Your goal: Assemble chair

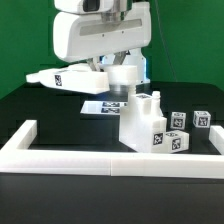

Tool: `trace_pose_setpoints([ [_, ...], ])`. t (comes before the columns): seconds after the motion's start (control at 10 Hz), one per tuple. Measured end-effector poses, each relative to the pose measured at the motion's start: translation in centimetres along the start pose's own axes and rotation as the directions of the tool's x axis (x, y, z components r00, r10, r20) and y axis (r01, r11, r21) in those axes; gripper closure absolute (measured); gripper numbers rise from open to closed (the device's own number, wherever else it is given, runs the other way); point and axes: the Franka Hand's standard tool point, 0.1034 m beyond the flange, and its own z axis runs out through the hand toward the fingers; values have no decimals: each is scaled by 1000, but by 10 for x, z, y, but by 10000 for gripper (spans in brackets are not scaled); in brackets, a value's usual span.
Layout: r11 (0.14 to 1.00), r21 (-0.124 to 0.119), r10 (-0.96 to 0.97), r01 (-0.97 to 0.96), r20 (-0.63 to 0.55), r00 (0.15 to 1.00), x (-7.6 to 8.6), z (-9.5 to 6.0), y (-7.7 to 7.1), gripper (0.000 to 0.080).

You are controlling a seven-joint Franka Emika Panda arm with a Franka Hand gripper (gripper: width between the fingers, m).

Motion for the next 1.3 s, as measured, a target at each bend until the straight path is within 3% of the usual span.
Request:
trace_pose_setpoints([
  [0.3,989,0,-146,146,1,989,-1,0,0,510],
  [0.5,959,-24,-284,284,6,959,9,-11,-3,510],
  [0.8,939,-45,-340,341,13,940,25,-14,-9,510],
  [1.2,938,-44,-343,344,16,939,22,-11,-7,509],
  [1.3,918,-75,-391,390,8,921,28,-14,-6,509],
])
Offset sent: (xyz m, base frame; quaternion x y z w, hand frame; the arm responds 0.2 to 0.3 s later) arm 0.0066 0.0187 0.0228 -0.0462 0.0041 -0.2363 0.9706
